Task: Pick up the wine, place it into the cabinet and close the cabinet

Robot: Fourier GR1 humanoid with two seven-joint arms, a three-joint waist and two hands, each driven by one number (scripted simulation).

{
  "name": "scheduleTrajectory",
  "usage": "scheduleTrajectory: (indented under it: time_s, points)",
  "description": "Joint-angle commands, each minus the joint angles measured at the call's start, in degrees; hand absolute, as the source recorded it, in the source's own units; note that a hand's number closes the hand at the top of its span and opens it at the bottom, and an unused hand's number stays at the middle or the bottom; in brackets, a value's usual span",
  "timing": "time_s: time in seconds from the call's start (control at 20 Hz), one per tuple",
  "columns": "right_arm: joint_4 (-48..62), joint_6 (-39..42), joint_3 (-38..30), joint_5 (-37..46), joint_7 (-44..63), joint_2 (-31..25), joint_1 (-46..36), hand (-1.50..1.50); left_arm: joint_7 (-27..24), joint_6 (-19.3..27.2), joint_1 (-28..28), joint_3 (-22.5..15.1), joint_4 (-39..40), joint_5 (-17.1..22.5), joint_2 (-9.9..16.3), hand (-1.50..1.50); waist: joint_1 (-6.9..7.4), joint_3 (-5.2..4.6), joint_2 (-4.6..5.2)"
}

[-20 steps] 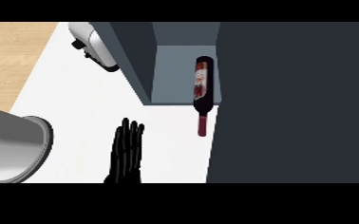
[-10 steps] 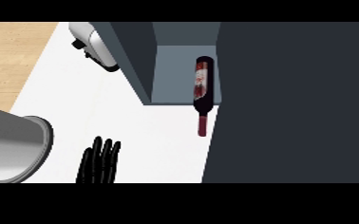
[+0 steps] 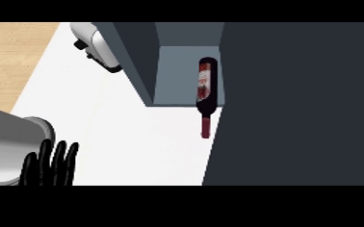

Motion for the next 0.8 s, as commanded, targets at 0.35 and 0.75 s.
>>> scheduleTrajectory:
  time_s: [0.35, 0.75]
  points:
    - [-9.14, 1.05, 19.63, 5.74, 0.5, 1.42, 2.69, 1.5, -0.9, -10.64, 10.58, 15.44, -3.9, 9.46, 8.42, -1.5, 0.29, -0.04, -0.27]
    - [-6.76, -12.7, 33.7, 15.61, 2.94, 5.08, -3.37, 1.5, -0.07, -17.44, 12.58, 22.92, -2.79, 13.64, 10.75, -1.5, 0.0, -0.12, -0.42]
